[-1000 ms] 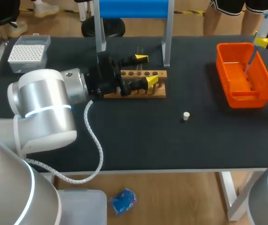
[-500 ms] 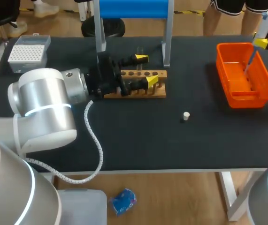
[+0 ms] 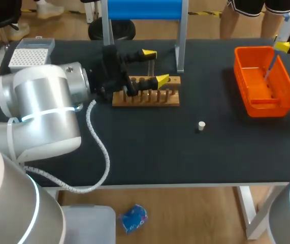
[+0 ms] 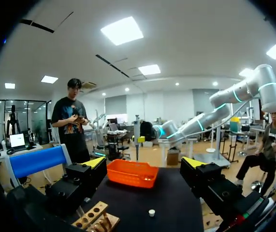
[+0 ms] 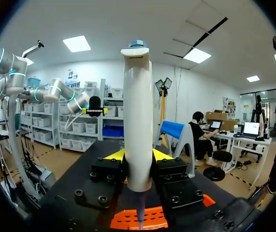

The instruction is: Invert the test tube, pick up the pipette, mount the tip to pipette, aspirate from beaker and dispense into the tube, eject the tip, return the pipette, and cap with the stopper.

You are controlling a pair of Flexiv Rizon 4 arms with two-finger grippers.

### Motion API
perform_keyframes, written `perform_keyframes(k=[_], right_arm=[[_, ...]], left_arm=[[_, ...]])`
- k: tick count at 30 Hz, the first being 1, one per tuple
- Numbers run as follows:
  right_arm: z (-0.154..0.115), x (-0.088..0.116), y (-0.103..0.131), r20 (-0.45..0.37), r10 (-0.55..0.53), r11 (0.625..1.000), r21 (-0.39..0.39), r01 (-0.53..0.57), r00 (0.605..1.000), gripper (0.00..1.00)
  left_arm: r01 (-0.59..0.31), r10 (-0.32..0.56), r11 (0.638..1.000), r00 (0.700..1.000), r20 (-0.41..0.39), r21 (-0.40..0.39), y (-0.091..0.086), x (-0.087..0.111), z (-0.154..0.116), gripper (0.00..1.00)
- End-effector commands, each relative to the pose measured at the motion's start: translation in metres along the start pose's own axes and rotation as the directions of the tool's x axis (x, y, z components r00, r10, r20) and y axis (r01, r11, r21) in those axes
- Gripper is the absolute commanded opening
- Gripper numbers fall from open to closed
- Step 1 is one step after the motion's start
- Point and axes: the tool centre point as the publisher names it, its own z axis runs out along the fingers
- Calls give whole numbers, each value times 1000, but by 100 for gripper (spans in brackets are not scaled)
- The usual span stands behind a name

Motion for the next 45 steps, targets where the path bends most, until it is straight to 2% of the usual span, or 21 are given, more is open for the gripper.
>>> perform_keyframes(k=[1,5,7,13,18,24,45], right_arm=[[0,-1,1,-1,0,1000,2,0,1000,0],[0,-1,1,-1,0,1000,2,0,1000,0],[0,-1,1,-1,0,1000,2,0,1000,0],[0,-1,1,-1,0,1000,2,0,1000,0],[0,-1,1,-1,0,1000,2,0,1000,0],[0,-1,1,-1,0,1000,2,0,1000,0],[0,-1,1,-1,0,1000,2,0,1000,0]], left_arm=[[14,-12,992,1000,16,-125,-24,-11,33,100],[34,-27,977,999,39,-212,-36,-25,61,100],[33,-26,979,999,40,-202,-46,-30,76,100],[29,-29,968,1000,5,-247,-63,-40,128,100],[34,-48,960,998,-43,-279,-67,-42,170,100],[23,-38,962,998,-47,-272,-65,-44,212,100],[4,-14,963,999,-36,-269,-64,-46,219,100]])
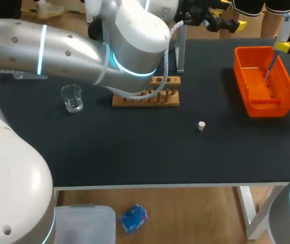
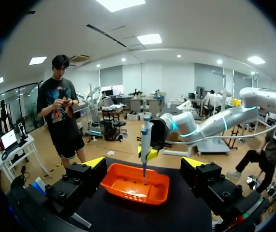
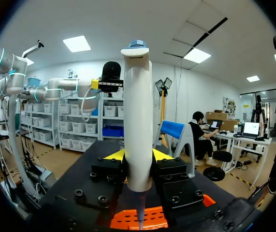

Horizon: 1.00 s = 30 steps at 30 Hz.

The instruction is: Invert the test tube, pick up the pipette, mount the tip to pipette, aspirate from beaker and dispense into the tube, eject the tip, return the pipette, and cap with the stopper.

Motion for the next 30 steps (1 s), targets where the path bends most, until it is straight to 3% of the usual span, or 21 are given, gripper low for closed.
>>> perform_keyframes(k=[1,10,19,30], right_arm=[[0,-1,1,-1,0,1000,2,0,1000,0],[0,-1,1,-1,0,1000,2,0,1000,0],[0,-1,1,-1,0,1000,2,0,1000,0],[0,-1,1,-1,0,1000,2,0,1000,0]], left_arm=[[-10,10,1000,1000,14,19,3,-3,9,100],[-50,52,993,999,-11,103,-6,-13,51,100],[-64,62,996,998,30,67,-27,-12,86,100],[-64,62,996,998,30,67,-27,-12,86,100]])
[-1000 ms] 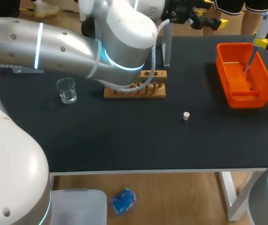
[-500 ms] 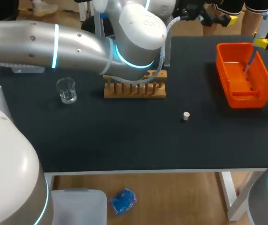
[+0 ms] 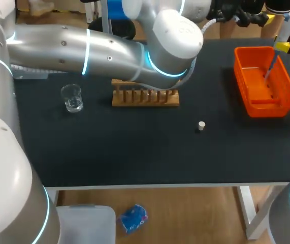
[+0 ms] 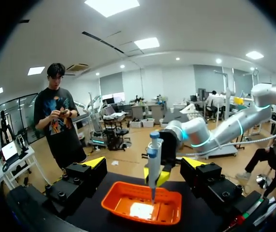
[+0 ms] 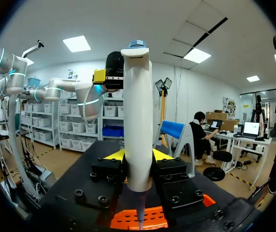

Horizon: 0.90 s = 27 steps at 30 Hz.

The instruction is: Invert the test tube, pick up the pipette, mount the tip to pipette, aspirate from beaker and dispense into the tube, eject the tip, return the pipette, and cap with the stopper.

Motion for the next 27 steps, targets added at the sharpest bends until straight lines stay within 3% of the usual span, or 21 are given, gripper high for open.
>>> perform_keyframes(k=[1,11,13,14,27], right_arm=[[0,-1,1,-1,0,1000,2,0,1000,0],[0,-1,1,-1,0,1000,2,0,1000,0],[0,-1,1,-1,0,1000,2,0,1000,0],[0,-1,1,-1,0,1000,2,0,1000,0],[0,-1,1,-1,0,1000,2,0,1000,0]], left_arm=[[1,-1,1000,1000,0,8,1,0,1,100],[7,-7,1000,1000,-8,29,0,-2,10,100],[10,-10,999,1000,-11,33,-1,-3,14,30],[12,-11,999,1000,-15,33,-2,-3,16,0],[21,-12,994,997,-80,112,-7,-4,45,0]])
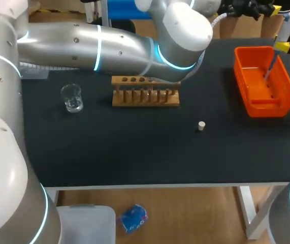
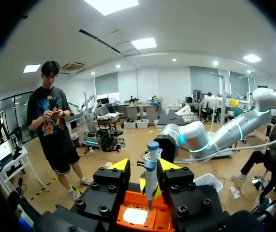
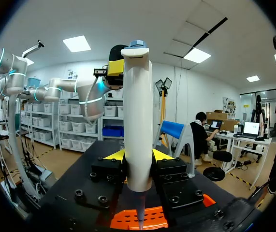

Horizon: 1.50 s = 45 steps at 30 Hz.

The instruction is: Invert the test tube, pick up the pipette, mount the tip to pipette, aspirate from beaker and dispense into the tube, eject the tip, return the pipette, and cap with the stopper.

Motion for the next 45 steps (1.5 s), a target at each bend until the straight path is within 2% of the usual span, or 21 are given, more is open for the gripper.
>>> perform_keyframes(k=[1,12,32,35,45], right_arm=[[0,-1,1,-1,0,1000,2,0,1000,0],[0,-1,1,-1,0,1000,2,0,1000,0],[0,-1,1,-1,0,1000,2,0,1000,0],[0,-1,1,-1,0,1000,2,0,1000,0],[0,-1,1,-1,0,1000,2,0,1000,0]], left_arm=[[2,2,992,1000,-29,127,4,-7,13,0],[-3,16,974,998,-53,225,0,-5,27,0],[-10,20,974,999,-43,226,0,-4,27,0],[4,11,958,999,-50,287,2,-3,29,0],[27,-2,934,998,-70,357,2,1,34,0]])
